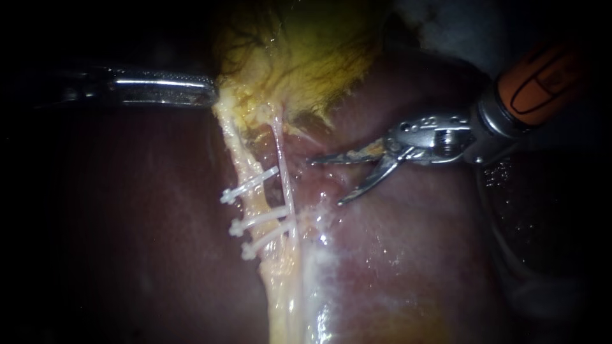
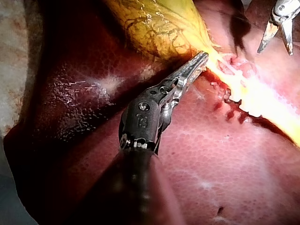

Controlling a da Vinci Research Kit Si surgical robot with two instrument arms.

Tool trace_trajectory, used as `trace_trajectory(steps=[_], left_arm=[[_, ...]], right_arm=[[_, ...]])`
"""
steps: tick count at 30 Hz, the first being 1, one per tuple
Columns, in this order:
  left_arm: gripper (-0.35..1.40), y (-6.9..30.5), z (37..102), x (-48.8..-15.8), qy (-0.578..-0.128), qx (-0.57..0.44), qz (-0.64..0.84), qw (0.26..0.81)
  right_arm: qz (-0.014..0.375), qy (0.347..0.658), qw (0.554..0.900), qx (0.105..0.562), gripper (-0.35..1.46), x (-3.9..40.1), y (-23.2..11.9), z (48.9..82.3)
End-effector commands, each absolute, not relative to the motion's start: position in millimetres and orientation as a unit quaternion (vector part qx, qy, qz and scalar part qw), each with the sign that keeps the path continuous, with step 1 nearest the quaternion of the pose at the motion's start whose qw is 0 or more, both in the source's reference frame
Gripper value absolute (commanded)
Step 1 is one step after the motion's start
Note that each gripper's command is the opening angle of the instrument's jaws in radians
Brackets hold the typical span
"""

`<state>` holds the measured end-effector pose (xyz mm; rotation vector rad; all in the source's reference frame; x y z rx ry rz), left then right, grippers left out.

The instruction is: Go to the cutting position left tube

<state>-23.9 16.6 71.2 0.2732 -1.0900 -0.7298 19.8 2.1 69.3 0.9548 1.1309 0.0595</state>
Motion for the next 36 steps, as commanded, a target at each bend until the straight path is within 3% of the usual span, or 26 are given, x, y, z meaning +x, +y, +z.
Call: trace_trajectory(steps=[1,21,36], left_arm=[[-0.35,16.6,71.2,-24.0,-0.505,0.126,-0.339,0.784],[-0.35,16.5,71.3,-24.1,-0.505,0.127,-0.338,0.784],[-0.35,16.4,71.4,-24.1,-0.505,0.126,-0.338,0.784]], right_arm=[[0.025,0.513,0.738,0.438,1.29,20.1,1.7,69.5],[0.03,0.491,0.742,0.456,1.29,24.0,-2.1,76.0],[0.031,0.483,0.742,0.465,1.29,25.1,-1.1,79.3]])
